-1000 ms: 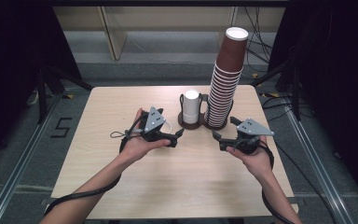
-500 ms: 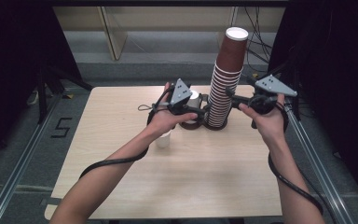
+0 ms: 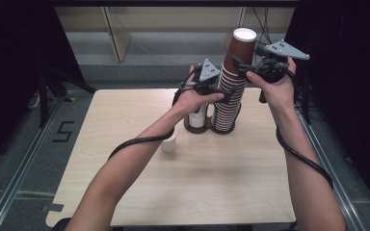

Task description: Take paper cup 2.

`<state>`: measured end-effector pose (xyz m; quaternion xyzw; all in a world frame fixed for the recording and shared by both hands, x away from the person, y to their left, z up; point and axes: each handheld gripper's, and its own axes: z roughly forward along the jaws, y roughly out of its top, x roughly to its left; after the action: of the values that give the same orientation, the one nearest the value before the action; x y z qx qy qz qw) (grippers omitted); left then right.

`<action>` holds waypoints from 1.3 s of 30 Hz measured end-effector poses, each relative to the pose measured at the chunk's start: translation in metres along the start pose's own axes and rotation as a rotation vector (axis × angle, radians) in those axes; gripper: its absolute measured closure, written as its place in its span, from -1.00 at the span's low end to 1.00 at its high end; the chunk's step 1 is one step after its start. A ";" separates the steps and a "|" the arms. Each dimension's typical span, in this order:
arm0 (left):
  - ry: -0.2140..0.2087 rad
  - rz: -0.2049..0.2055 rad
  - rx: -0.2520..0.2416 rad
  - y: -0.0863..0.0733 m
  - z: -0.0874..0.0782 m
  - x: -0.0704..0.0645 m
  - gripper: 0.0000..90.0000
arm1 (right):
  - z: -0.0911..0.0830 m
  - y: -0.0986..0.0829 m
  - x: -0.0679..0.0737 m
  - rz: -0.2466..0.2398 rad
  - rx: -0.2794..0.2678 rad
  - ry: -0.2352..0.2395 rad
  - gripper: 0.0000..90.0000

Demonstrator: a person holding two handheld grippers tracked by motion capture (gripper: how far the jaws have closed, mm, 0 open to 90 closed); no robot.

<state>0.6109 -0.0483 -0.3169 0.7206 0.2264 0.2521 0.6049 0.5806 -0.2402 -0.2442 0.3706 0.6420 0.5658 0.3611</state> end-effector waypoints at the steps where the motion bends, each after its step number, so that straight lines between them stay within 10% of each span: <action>1: 0.006 -0.025 -0.003 0.002 0.005 0.003 -1.00 | 0.002 0.001 0.000 0.010 0.006 0.001 -0.76; 39: -0.012 -0.111 0.010 0.005 0.032 0.005 -0.86 | 0.030 0.018 -0.001 0.041 -0.015 -0.068 -0.57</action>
<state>0.6356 -0.0699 -0.3156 0.7114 0.2638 0.2129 0.6157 0.6082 -0.2257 -0.2297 0.4001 0.6173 0.5648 0.3739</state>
